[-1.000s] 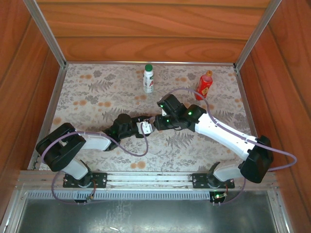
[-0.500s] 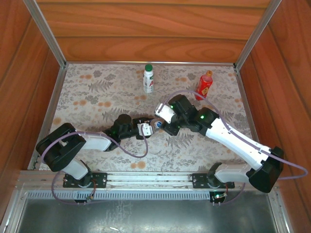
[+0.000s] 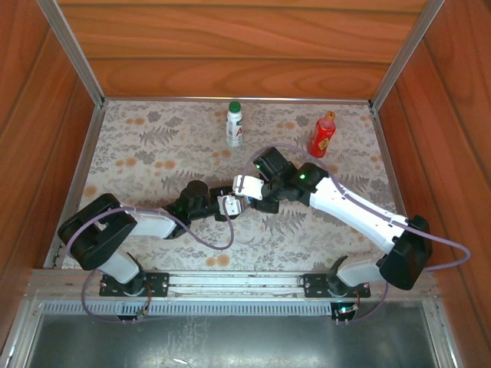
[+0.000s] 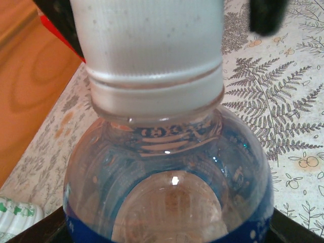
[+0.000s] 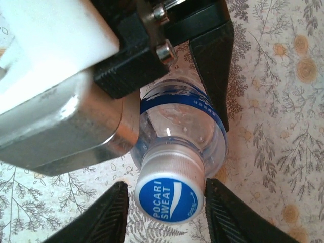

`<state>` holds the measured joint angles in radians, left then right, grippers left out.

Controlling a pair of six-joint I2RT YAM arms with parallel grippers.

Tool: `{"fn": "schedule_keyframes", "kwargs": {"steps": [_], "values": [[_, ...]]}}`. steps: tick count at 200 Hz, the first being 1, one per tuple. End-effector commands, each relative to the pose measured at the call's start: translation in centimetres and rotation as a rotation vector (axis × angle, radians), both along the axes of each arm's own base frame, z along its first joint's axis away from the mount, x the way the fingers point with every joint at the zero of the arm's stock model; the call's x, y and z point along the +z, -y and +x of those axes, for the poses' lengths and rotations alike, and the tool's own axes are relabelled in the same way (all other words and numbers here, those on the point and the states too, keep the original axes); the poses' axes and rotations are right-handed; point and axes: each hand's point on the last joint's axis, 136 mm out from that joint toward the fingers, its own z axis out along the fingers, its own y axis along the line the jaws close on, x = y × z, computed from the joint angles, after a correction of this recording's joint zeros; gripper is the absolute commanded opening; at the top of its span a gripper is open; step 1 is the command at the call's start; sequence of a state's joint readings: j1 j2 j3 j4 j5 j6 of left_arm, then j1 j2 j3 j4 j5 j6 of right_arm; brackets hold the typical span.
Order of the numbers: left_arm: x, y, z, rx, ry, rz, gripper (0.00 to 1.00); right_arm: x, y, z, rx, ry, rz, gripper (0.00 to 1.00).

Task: Screw on the bottle caps

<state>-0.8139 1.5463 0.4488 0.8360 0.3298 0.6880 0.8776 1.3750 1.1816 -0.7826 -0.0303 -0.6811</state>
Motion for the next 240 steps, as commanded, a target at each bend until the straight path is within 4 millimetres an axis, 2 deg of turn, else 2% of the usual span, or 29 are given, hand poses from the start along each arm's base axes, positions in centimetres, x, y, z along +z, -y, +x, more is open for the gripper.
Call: {"fn": "schedule_keyframes", "kwargs": {"steps": [1, 16, 41, 61, 109, 120, 131, 151, 169, 181, 203, 217, 240], "values": [[-0.1, 0.5, -0.6, -0.035, -0.002, 0.001, 0.59, 0.5, -1.1, -0.4, 0.053, -0.003, 0.026, 0.40], [-0.2, 0.5, -0.6, -0.037, -0.005, 0.004, 0.59, 0.6, -1.2, -0.5, 0.051, -0.011, 0.034, 0.39], [-0.4, 0.6, -0.6, -0.040, -0.010, 0.008, 0.59, 1.0, -1.3, -0.5, 0.040, -0.006, 0.057, 0.47], [-0.3, 0.6, -0.6, -0.041, -0.009, 0.005, 0.59, 0.9, -1.3, -0.6, 0.035, -0.016, 0.062, 0.47], [-0.2, 0.5, -0.5, -0.032, -0.004, 0.005, 0.59, -0.3, -0.9, -1.0, 0.022, -0.059, 0.025, 0.29], [-0.1, 0.4, -0.5, -0.029, -0.001, 0.004, 0.59, -0.2, -0.9, -1.1, 0.008, -0.069, 0.025, 0.21], [-0.1, 0.4, -0.3, -0.023, 0.000, 0.006, 0.59, 0.0, -1.1, -1.0, -0.034, -0.096, 0.038, 0.19], [-0.1, 0.4, 0.2, 0.005, -0.003, 0.006, 0.59, 0.7, -1.8, -0.1, -0.198, -0.154, 0.088, 0.19], [0.2, 0.5, 0.8, 0.027, 0.004, 0.002, 0.59, 0.6, -1.9, 1.9, -0.481, -0.204, 0.153, 0.18], [0.2, 0.5, 1.2, 0.044, 0.013, 0.007, 0.59, 0.5, -2.2, 1.8, -0.617, -0.296, 0.196, 0.18], [0.0, 0.4, 1.8, 0.065, 0.036, 0.027, 0.59, 0.5, -2.8, 1.8, -0.932, -0.507, 0.298, 0.11], [0.0, 0.2, 2.0, 0.075, 0.042, 0.032, 0.59, 0.0, -1.9, 2.0, -1.125, -0.585, 0.299, 0.07], [-0.1, 0.1, 2.1, 0.078, 0.045, 0.037, 0.59, -0.2, -2.0, 1.7, -1.194, -0.641, 0.267, 0.14]]}}
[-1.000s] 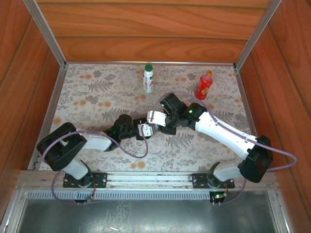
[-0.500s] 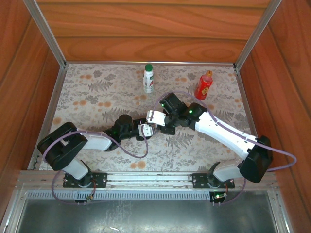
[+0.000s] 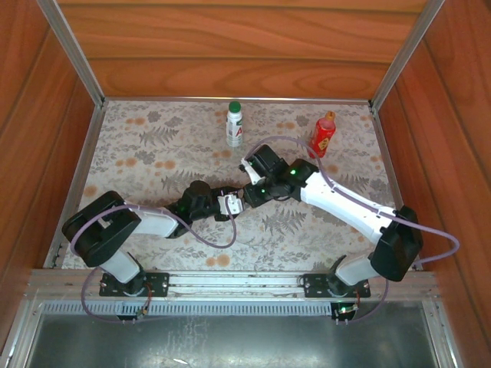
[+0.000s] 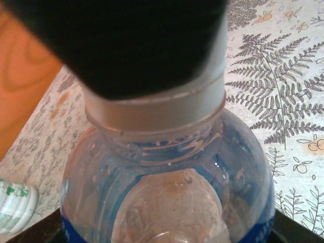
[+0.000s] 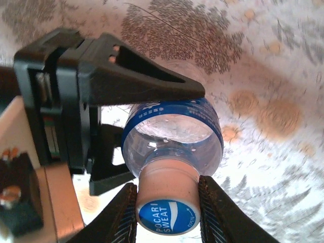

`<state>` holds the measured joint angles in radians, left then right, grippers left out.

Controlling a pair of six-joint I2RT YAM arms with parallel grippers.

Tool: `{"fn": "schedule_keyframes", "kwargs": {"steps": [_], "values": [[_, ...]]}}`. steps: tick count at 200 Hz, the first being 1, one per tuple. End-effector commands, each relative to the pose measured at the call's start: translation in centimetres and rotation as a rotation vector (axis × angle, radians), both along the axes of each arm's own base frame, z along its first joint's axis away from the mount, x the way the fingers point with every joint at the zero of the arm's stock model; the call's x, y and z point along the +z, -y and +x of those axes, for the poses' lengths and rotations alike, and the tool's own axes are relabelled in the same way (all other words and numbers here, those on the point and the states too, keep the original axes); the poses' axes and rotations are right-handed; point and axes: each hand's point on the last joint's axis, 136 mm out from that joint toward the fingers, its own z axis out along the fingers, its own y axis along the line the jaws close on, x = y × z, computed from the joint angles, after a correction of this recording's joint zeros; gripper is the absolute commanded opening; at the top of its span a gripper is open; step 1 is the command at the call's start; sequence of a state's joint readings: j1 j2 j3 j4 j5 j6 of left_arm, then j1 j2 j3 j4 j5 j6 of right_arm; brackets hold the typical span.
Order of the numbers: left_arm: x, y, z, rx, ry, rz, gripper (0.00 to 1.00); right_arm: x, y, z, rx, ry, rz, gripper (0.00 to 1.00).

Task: Screw on the bottle caps

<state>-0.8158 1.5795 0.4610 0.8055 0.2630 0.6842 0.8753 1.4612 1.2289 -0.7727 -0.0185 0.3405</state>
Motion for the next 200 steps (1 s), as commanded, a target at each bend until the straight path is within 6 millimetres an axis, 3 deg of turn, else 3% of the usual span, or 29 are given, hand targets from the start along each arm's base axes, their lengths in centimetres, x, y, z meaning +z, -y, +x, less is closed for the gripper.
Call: {"fn": "schedule_keyframes", "kwargs": {"steps": [1, 17, 35, 65, 90, 130, 200], "values": [[1.4, 0.6, 1.1, 0.014, 0.066, -0.014, 0.59, 0.9, -0.9, 0.4, -0.297, -0.171, 0.089, 0.14], [1.6, 0.6, 0.9, 0.009, 0.065, -0.019, 0.59, 1.5, -1.0, 0.4, -0.249, -0.136, 0.101, 0.23], [1.8, 0.5, 0.5, -0.001, 0.061, -0.029, 0.59, 2.8, -1.1, 0.4, -0.058, -0.014, 0.110, 0.44], [1.9, 0.6, -0.4, -0.038, 0.047, -0.040, 0.59, 4.1, 1.6, 0.7, 0.218, 0.251, -0.039, 0.64], [2.0, 0.7, -0.6, -0.055, 0.044, -0.047, 0.59, 4.5, 2.7, -0.1, 0.458, 0.381, -0.117, 0.64], [2.2, 0.8, -1.1, -0.076, 0.040, -0.055, 0.59, 3.8, 2.6, -2.5, 0.828, 0.487, -0.167, 0.61], [2.2, 0.8, -1.1, -0.077, 0.035, -0.056, 0.59, 2.5, 0.9, -2.1, 0.955, 0.491, -0.201, 0.59]]}}
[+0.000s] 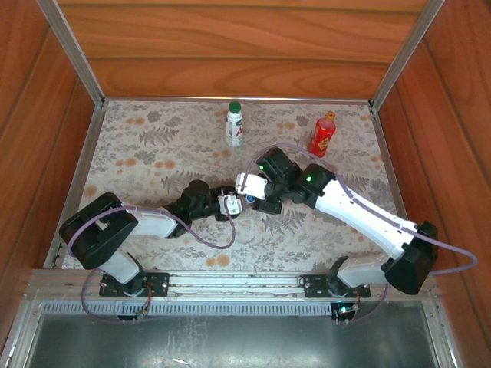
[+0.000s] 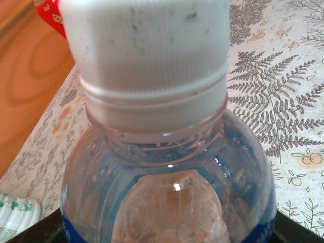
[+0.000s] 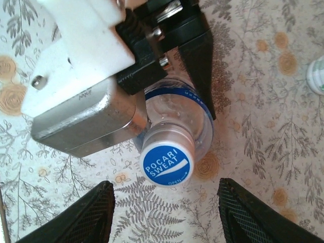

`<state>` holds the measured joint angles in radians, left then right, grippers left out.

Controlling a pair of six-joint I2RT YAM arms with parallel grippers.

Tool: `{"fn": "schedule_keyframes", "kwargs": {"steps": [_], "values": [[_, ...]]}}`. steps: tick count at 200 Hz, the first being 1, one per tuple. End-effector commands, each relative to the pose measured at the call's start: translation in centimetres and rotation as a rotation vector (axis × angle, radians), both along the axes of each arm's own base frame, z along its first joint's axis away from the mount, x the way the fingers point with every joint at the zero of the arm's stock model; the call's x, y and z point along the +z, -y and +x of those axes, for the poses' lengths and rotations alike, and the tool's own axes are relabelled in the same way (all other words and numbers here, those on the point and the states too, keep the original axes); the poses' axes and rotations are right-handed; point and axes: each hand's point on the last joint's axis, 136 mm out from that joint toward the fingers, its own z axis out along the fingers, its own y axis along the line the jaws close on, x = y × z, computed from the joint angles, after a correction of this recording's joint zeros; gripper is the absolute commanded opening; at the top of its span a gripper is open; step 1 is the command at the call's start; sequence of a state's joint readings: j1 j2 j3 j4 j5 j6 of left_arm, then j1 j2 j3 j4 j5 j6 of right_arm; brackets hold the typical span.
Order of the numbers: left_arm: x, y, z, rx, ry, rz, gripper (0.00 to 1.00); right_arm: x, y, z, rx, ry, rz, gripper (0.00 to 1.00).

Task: Screw on the bottle caps

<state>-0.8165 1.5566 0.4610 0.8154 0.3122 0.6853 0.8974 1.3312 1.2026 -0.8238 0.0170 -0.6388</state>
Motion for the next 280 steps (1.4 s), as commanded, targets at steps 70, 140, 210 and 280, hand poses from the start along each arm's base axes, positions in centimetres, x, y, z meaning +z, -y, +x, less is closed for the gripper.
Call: {"fn": "schedule_keyframes", "kwargs": {"steps": [70, 140, 210, 280], "values": [[1.5, 0.3, -0.7, -0.038, 0.020, -0.037, 0.59, -0.2, -2.2, 0.1, 0.063, -0.011, 0.021, 0.47], [1.6, 0.2, -0.8, -0.034, 0.019, -0.039, 0.59, -0.7, -1.6, 0.6, -0.037, -0.045, -0.004, 0.30], [1.7, 0.2, -0.4, -0.016, 0.025, -0.036, 0.59, 0.8, -1.5, 3.3, -0.647, -0.224, 0.105, 0.08], [1.7, 0.2, -0.4, -0.016, 0.020, -0.040, 0.59, 1.0, -1.6, 2.1, -0.777, -0.349, 0.157, 0.26]]}}
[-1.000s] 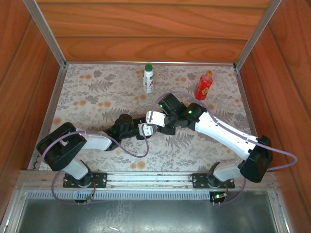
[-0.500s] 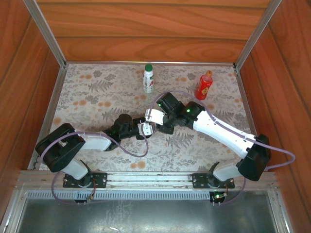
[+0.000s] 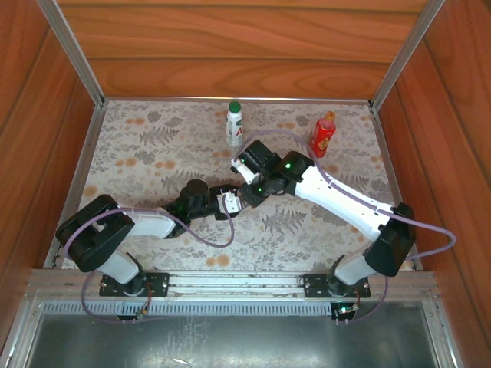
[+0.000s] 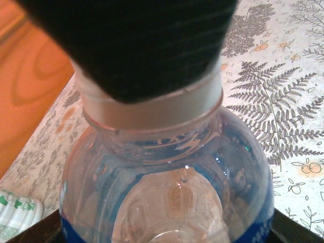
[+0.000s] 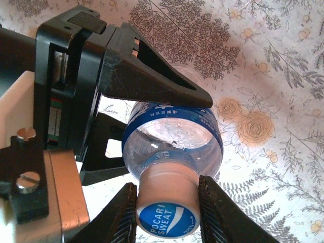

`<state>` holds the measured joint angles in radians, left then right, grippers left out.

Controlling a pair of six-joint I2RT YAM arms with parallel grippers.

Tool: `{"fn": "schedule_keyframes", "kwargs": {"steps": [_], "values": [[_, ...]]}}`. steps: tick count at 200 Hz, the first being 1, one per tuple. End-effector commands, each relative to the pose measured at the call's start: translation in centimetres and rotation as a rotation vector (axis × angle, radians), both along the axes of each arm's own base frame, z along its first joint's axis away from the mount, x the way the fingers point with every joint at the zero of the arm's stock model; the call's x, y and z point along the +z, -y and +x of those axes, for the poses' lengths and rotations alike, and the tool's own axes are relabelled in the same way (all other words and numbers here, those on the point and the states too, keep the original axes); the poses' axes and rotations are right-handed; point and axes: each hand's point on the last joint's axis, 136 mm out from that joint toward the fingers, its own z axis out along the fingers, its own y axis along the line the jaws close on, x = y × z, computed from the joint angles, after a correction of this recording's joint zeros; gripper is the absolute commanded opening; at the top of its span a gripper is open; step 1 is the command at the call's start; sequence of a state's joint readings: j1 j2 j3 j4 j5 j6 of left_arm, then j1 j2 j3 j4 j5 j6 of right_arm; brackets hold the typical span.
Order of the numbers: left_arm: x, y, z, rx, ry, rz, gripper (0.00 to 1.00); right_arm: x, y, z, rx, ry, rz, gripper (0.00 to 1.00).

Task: Screw on the bottle caps

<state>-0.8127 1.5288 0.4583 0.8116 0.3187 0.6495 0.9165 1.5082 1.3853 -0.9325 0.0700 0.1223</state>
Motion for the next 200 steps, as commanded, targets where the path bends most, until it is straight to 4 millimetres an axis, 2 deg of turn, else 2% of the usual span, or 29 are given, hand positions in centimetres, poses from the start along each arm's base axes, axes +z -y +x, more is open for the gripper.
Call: {"fn": "schedule_keyframes", "kwargs": {"steps": [1, 19, 34, 51, 68, 86, 103, 151, 168, 200], "values": [[0.8, 0.3, -0.4, -0.026, 0.039, -0.010, 0.59, 1.4, 0.1, 0.5, -0.107, -0.002, 0.060, 0.27], [0.9, 0.3, -0.6, -0.031, 0.021, -0.021, 0.59, 2.5, 0.3, 0.4, -0.019, 0.073, 0.076, 0.45], [1.3, 0.4, -0.8, -0.033, -0.017, -0.049, 0.59, 3.9, 0.9, 0.9, 0.004, 0.169, 0.101, 0.56], [2.1, 0.5, -1.0, -0.045, -0.088, -0.101, 0.59, 5.5, 1.1, 1.1, 0.033, 0.267, 0.163, 0.62], [3.6, 0.6, -1.1, -0.057, -0.192, -0.179, 0.59, 7.3, 0.3, 0.4, 0.102, 0.356, 0.307, 0.63], [5.3, 0.7, -1.8, -0.111, -0.275, -0.244, 0.59, 9.0, -0.4, -0.6, 0.171, 0.466, 0.474, 0.63], [6.2, 0.9, -2.2, -0.142, -0.302, -0.268, 0.59, 9.5, -0.5, -1.0, 0.191, 0.557, 0.575, 0.61], [6.4, 1.0, -2.3, -0.154, -0.317, -0.274, 0.59, 7.9, -2.0, -1.3, 0.258, 0.537, 0.599, 0.59], [6.5, 1.1, -2.4, -0.164, -0.318, -0.276, 0.59, 7.5, -2.2, -1.0, 0.254, 0.533, 0.585, 0.53], [6.6, 0.9, -2.3, -0.150, -0.312, -0.278, 0.59, 6.8, -2.0, -0.6, 0.241, 0.527, 0.551, 0.31]]}}
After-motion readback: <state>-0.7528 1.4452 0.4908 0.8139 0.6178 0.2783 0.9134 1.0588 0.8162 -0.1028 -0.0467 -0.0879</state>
